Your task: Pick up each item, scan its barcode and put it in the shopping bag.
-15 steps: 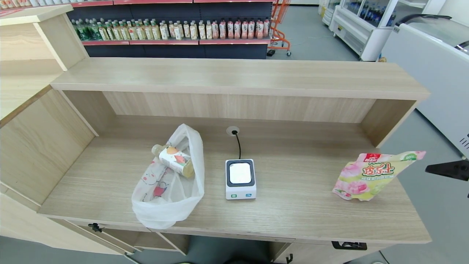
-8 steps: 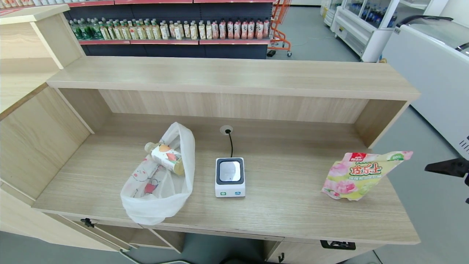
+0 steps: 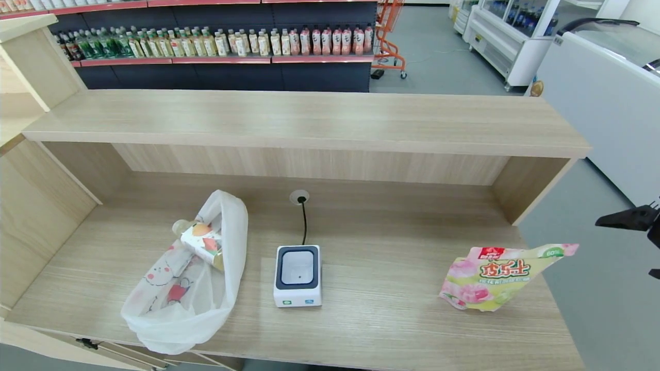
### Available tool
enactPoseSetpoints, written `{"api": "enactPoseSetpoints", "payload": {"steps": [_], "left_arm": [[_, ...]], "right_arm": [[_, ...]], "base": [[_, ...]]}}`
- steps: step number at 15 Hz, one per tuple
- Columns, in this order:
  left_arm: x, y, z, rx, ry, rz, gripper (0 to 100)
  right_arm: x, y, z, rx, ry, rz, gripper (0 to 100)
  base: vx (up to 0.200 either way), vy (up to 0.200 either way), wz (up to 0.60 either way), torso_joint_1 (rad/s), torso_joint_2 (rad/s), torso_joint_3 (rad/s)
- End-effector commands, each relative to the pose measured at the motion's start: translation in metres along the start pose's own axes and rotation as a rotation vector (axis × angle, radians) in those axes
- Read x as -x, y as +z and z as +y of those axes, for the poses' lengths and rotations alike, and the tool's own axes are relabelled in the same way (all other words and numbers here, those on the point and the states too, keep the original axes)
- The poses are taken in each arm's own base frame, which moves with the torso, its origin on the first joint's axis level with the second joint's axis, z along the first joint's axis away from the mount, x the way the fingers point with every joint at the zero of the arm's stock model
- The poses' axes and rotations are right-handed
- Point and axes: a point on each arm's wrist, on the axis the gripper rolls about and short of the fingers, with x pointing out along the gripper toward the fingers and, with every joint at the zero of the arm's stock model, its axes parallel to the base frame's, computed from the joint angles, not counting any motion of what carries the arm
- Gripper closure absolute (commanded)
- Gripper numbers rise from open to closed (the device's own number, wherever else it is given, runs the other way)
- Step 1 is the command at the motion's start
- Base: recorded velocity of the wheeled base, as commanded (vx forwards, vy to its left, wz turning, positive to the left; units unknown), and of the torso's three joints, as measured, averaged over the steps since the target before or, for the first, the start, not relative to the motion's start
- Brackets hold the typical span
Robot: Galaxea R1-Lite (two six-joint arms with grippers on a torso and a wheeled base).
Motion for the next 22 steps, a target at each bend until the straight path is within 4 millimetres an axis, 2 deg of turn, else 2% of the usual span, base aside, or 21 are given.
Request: {"api": "enactPoseSetpoints", "payload": {"steps": [1,3,7,9,12,15,18,21,22], "left_arm": [[0.000,0.000,0.000,0.000,0.001,0.000,0],[0.000,0.000,0.000,0.000,0.001,0.000,0],[0.000,0.000,0.000,0.000,0.001,0.000,0],[0.000,0.000,0.000,0.000,0.001,0.000,0],[0.000,0.000,0.000,0.000,0.001,0.000,0],[0.000,0.000,0.000,0.000,0.001,0.000,0],[0.000,0.000,0.000,0.000,0.001,0.000,0],[0.000,0.000,0.000,0.000,0.001,0.000,0],[0.000,0.000,0.000,0.000,0.001,0.000,0]], "right_arm": [[-0.008,0.006,0.004,-0.041,-0.005,0.013,0],[-0.017,0.006,0.008,-0.107,-0.007,0.042,0],[-0.035,-0.006,0.025,-0.197,0.013,0.139,0],[-0.053,-0.010,0.034,-0.262,-0.004,0.190,0],[-0.084,-0.019,0.036,-0.289,-0.049,0.239,0],[-0.120,-0.035,0.034,-0.265,-0.085,0.283,0],[-0.148,-0.062,0.032,-0.224,-0.092,0.333,0],[-0.158,-0.085,0.032,-0.174,-0.070,0.364,0],[-0.159,-0.085,0.033,-0.167,-0.059,0.359,0]], "base": [[0.000,0.000,0.00,0.000,0.00,0.000],[0.000,0.000,0.00,0.000,0.00,0.000],[0.000,0.000,0.00,0.000,0.00,0.000],[0.000,0.000,0.00,0.000,0.00,0.000],[0.000,0.000,0.00,0.000,0.00,0.000],[0.000,0.000,0.00,0.000,0.00,0.000],[0.000,0.000,0.00,0.000,0.00,0.000],[0.000,0.000,0.00,0.000,0.00,0.000],[0.000,0.000,0.00,0.000,0.00,0.000]]}}
